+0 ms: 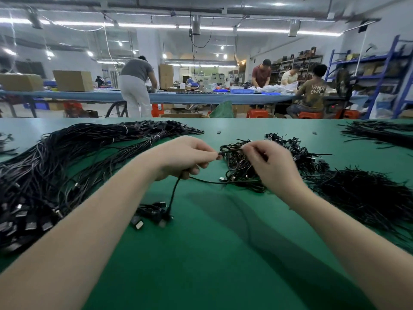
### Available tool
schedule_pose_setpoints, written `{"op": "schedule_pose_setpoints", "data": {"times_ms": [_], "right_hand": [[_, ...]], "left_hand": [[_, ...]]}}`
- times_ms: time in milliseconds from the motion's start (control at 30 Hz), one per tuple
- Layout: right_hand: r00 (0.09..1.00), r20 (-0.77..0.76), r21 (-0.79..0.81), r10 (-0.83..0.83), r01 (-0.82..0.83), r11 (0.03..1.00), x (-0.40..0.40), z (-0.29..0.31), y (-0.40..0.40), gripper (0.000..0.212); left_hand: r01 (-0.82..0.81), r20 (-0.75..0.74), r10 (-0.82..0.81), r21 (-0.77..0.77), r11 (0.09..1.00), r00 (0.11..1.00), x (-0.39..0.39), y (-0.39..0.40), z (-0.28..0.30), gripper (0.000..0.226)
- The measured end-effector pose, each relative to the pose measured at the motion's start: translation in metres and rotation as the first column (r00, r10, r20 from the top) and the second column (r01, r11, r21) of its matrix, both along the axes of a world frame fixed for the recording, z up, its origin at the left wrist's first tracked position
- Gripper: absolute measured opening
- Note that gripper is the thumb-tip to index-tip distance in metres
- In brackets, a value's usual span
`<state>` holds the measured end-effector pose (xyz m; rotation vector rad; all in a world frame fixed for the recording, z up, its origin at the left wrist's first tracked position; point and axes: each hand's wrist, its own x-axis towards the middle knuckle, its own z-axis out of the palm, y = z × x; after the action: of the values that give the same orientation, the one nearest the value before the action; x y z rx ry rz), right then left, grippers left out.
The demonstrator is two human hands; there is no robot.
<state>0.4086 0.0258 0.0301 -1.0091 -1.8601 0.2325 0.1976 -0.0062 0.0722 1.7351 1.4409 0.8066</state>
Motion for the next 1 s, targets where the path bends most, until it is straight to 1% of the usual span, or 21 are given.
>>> {"op": "schedule_pose_setpoints", "data": {"times_ms": [67, 133, 200, 233, 267, 300, 333, 367, 400, 433, 467, 500, 533, 600, 767, 800, 833, 900, 933, 967, 1000], "right_hand": [[0.990, -0.059, -0.009, -0.130, 0.129, 0.992, 0.010, -0.006, 0.008, 0.030], [0.970, -0.088, -0.031, -0.228, 0.226, 0.974, 0.015, -0.012, 0.013, 0.033], [0.960, -0.122, -0.063, -0.251, 0.245, 0.968, 0.014, -0.014, 0.015, 0.031], [0.961, -0.137, -0.079, -0.239, 0.230, 0.970, 0.013, -0.015, 0.015, 0.031], [0.966, -0.147, -0.092, -0.215, 0.203, 0.975, 0.011, -0.017, 0.015, 0.030], [0.972, -0.148, -0.103, -0.183, 0.169, 0.980, 0.009, -0.019, 0.013, 0.030], [0.979, -0.141, -0.113, -0.148, 0.133, 0.985, 0.005, -0.022, 0.011, 0.029], [0.985, -0.126, -0.121, -0.115, 0.100, 0.988, 0.001, -0.026, 0.008, 0.028], [0.991, -0.108, -0.123, -0.082, 0.069, 0.990, -0.004, -0.031, 0.004, 0.028], [0.994, -0.091, -0.122, -0.054, 0.042, 0.992, -0.009, -0.036, 0.000, 0.027], [0.997, -0.073, -0.117, -0.031, 0.022, 0.993, -0.014, -0.041, -0.004, 0.028], [0.999, -0.047, -0.106, -0.014, 0.009, 0.994, -0.018, -0.045, -0.008, 0.028], [1.000, -0.010, -0.091, 0.004, -0.005, 0.996, -0.021, -0.048, -0.012, 0.028], [0.995, 0.082, -0.058, 0.054, -0.049, 0.997, -0.026, -0.054, -0.020, 0.027], [0.964, 0.204, -0.022, 0.169, -0.168, 0.986, -0.031, -0.056, -0.037, 0.021], [0.952, 0.244, -0.028, 0.184, -0.183, 0.983, -0.032, -0.057, -0.037, 0.020], [0.938, 0.282, -0.049, 0.200, -0.194, 0.980, -0.033, -0.058, -0.037, 0.020], [0.931, 0.301, -0.119, 0.207, -0.179, 0.977, -0.034, -0.061, -0.034, 0.020], [0.945, 0.262, -0.149, 0.194, -0.159, 0.976, -0.033, -0.062, -0.031, 0.020], [0.965, 0.192, -0.174, 0.178, -0.145, 0.974, -0.032, -0.063, -0.028, 0.019], [0.981, 0.114, -0.192, 0.158, -0.134, 0.972, -0.030, -0.062, -0.025, 0.018]], "left_hand": [[0.004, 0.018, -0.003, -0.053, 0.999, 1.000, -0.022, 0.001, -0.001, 0.015], [-0.025, 0.053, 0.028, -0.061, 0.998, 0.998, -0.044, 0.000, 0.000, 0.015], [-0.076, 0.084, 0.081, -0.066, 0.995, 0.993, -0.058, 0.000, 0.002, 0.017], [-0.099, 0.136, 0.108, -0.071, 0.993, 0.985, -0.062, 0.000, 0.003, 0.020], [-0.119, 0.244, 0.135, -0.079, 0.990, 0.960, -0.064, 0.000, 0.004, 0.023], [-0.128, 0.400, 0.155, -0.093, 0.987, 0.903, -0.065, 0.000, 0.005, 0.024], [-0.119, 0.565, 0.160, -0.109, 0.987, 0.809, -0.066, 0.001, 0.006, 0.023], [-0.097, 0.704, 0.154, -0.120, 0.988, 0.694, -0.065, 0.002, 0.006, 0.019], [-0.066, 0.805, 0.133, -0.117, 0.991, 0.578, -0.065, 0.002, 0.006, 0.015], [-0.033, 0.871, 0.101, -0.097, 0.995, 0.480, -0.064, 0.003, 0.006, 0.013], [-0.005, 0.912, 0.066, -0.069, 0.998, 0.404, -0.064, 0.003, 0.005, 0.011], [0.015, 0.935, 0.036, -0.044, 0.999, 0.353, -0.063, 0.004, 0.005, 0.009], [0.024, 0.944, 0.018, -0.028, 0.999, 0.328, -0.061, 0.004, 0.004, 0.009], [0.004, 0.936, 0.031, -0.034, 0.999, 0.351, -0.052, 0.004, 0.003, 0.014], [-0.121, 0.850, 0.154, -0.107, 0.987, 0.504, -0.039, 0.005, 0.006, 0.036], [-0.122, 0.853, 0.152, -0.105, 0.987, 0.500, -0.038, 0.004, 0.008, 0.038], [-0.110, 0.875, 0.137, -0.097, 0.989, 0.464, -0.037, 0.003, 0.012, 0.039], [-0.008, 0.929, 0.056, -0.057, 0.998, 0.366, -0.038, -0.003, 0.020, 0.035], [0.088, 0.928, -0.012, -0.022, 0.996, 0.372, -0.040, -0.007, 0.023, 0.031], [0.208, 0.893, -0.097, 0.004, 0.978, 0.439, -0.043, -0.011, 0.026, 0.025], [0.340, 0.817, -0.194, -0.003, 0.940, 0.543, -0.045, -0.014, 0.027, 0.022]]}}
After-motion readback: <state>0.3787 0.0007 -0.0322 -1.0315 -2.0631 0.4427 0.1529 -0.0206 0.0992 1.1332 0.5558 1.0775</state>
